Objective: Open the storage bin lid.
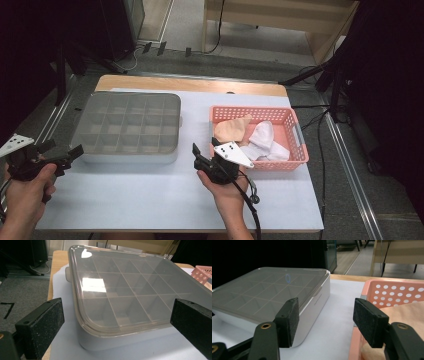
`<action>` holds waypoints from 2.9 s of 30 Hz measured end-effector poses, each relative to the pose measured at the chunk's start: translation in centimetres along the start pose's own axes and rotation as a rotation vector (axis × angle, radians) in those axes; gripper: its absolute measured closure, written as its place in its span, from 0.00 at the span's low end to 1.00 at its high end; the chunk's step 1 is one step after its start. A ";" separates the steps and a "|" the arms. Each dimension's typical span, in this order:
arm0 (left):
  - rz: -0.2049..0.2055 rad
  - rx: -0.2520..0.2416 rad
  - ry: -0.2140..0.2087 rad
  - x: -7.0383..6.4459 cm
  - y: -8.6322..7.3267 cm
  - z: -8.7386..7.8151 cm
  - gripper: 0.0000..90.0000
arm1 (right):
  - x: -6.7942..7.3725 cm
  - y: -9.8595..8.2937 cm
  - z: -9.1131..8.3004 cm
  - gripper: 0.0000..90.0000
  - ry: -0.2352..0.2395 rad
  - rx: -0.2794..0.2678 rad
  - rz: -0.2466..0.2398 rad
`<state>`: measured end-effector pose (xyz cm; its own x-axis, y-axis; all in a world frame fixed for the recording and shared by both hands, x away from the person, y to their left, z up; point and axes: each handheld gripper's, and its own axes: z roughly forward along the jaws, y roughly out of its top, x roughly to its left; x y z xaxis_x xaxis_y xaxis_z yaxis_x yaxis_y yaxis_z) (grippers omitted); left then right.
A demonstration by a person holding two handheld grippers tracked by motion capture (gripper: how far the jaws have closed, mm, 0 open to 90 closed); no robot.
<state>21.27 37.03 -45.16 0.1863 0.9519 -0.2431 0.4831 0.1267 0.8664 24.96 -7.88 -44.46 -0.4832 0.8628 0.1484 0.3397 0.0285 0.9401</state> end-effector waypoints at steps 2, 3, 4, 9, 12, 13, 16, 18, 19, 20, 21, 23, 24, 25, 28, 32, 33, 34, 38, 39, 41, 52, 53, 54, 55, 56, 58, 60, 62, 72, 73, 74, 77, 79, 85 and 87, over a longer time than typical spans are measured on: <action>-0.004 0.006 0.002 0.2 0.2 0.1 0.00 | 0.1 0.1 0.4 0.45 -0.004 -0.002 0.012; -0.008 0.003 0.012 0.3 0.2 0.3 0.00 | 0.1 0.2 0.8 0.47 -0.001 -0.007 0.021; -0.011 0.008 0.015 0.4 0.3 0.4 0.00 | 0.2 0.2 1.0 0.48 -0.002 -0.010 0.022; -0.031 0.012 0.015 1.0 0.6 0.9 0.00 | 0.3 0.2 1.9 0.50 -0.009 -0.045 0.036; -0.041 0.013 0.017 1.1 0.7 1.1 0.00 | 0.3 0.3 2.5 0.51 0.003 -0.022 0.059; -0.037 0.023 0.016 1.2 0.8 1.3 0.00 | 0.4 0.3 2.7 0.50 0.001 -0.010 0.056; -0.042 0.022 0.015 1.4 1.0 1.6 0.00 | 0.6 0.5 3.3 0.50 0.001 0.020 0.055; -0.044 0.028 0.018 1.4 1.0 1.7 0.00 | 0.7 0.8 3.7 0.50 0.004 0.035 0.062; -0.042 0.026 0.022 1.5 1.1 2.0 0.00 | 0.8 0.9 3.9 0.49 0.006 0.044 0.062; -0.042 0.026 0.022 1.5 1.1 2.0 0.00 | 0.9 1.0 4.1 0.48 0.007 0.050 0.065; -0.037 0.032 0.027 1.5 1.2 2.0 0.02 | 1.0 1.1 4.4 0.49 0.013 0.061 0.065; -0.041 0.029 0.059 1.5 1.4 2.3 0.05 | 1.3 1.3 4.8 0.49 0.014 0.076 0.053; -0.043 0.034 0.060 1.6 1.5 2.4 0.05 | 1.5 1.4 5.1 0.48 0.006 0.079 0.031; -0.048 0.038 0.055 1.6 1.6 2.5 0.05 | 1.7 1.5 5.3 0.48 -0.004 0.078 0.017; -0.046 0.040 0.067 1.6 2.0 2.7 0.07 | 2.0 1.6 5.8 0.50 -0.019 0.074 0.008; -0.047 0.046 0.065 1.8 2.6 3.1 0.07 | 2.6 1.8 6.6 0.51 -0.004 0.072 0.024; -0.046 0.046 0.067 1.8 2.7 3.1 0.07 | 2.8 1.9 7.0 0.52 -0.008 0.076 0.029; -0.052 0.053 0.060 1.9 2.9 3.3 0.08 | 2.9 1.9 7.3 0.52 -0.012 0.085 0.030; -0.061 0.057 0.057 2.2 3.2 3.7 0.11 | 2.5 2.0 8.2 0.55 -0.027 0.107 0.074; -0.063 0.055 0.057 2.3 3.3 3.8 0.11 | 2.5 2.0 8.2 0.55 -0.027 0.107 0.074; -0.070 0.060 0.052 2.6 3.3 4.2 0.17 | 2.3 2.1 8.9 0.55 -0.025 0.122 0.107; -0.139 0.094 0.014 4.6 3.6 6.7 0.30 | 2.2 2.1 11.7 0.52 -0.056 0.182 0.132; -0.145 0.098 0.013 4.7 3.6 6.9 0.31 | 2.2 2.0 11.9 0.52 -0.060 0.193 0.138; -0.149 0.103 0.007 4.9 3.6 7.0 0.32 | 2.2 2.0 12.0 0.52 -0.063 0.199 0.140; -0.169 0.104 -0.006 5.2 3.6 7.3 0.33 | 2.1 1.9 12.2 0.52 -0.060 0.197 0.141; -0.186 0.104 -0.013 5.3 3.6 7.5 0.33 | 2.2 1.9 12.4 0.52 -0.060 0.203 0.153; -0.195 0.103 -0.013 5.4 3.6 7.6 0.34 | 2.2 1.9 12.7 0.52 -0.062 0.201 0.156; -0.221 0.098 -0.007 5.6 3.8 7.9 0.37 | 2.3 1.9 13.0 0.51 -0.060 0.207 0.167; -0.224 0.103 -0.012 5.7 3.8 8.0 0.38 | 2.4 1.8 13.3 0.51 -0.060 0.213 0.163; -0.272 0.129 -0.057 6.3 3.9 9.3 0.48 | 2.2 1.3 14.5 0.48 -0.022 0.232 0.243; -0.272 0.129 -0.057 6.3 3.9 9.3 0.49 | 2.3 1.3 14.5 0.47 -0.019 0.237 0.260; -0.269 0.133 -0.062 6.3 3.9 9.4 0.50 | 2.3 1.2 14.6 0.46 -0.012 0.238 0.275; -0.274 0.156 -0.067 6.3 3.8 9.7 0.52 | 2.1 1.0 15.0 0.45 0.007 0.238 0.314; -0.276 0.157 -0.069 6.4 3.8 9.6 0.53 | 2.3 1.0 15.0 0.45 0.010 0.248 0.341; -0.295 0.168 -0.087 6.7 3.8 9.1 0.59 | 2.2 1.0 14.9 0.50 0.004 0.240 0.357; -0.301 0.165 -0.087 6.8 3.8 9.1 0.60 | 2.1 1.0 14.9 0.52 0.007 0.235 0.355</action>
<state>32.09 41.44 -47.50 0.0828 0.8506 -0.5192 0.6576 0.3448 0.6698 36.28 1.44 -47.75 -0.3082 0.8365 0.4530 0.6601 -0.1549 0.7350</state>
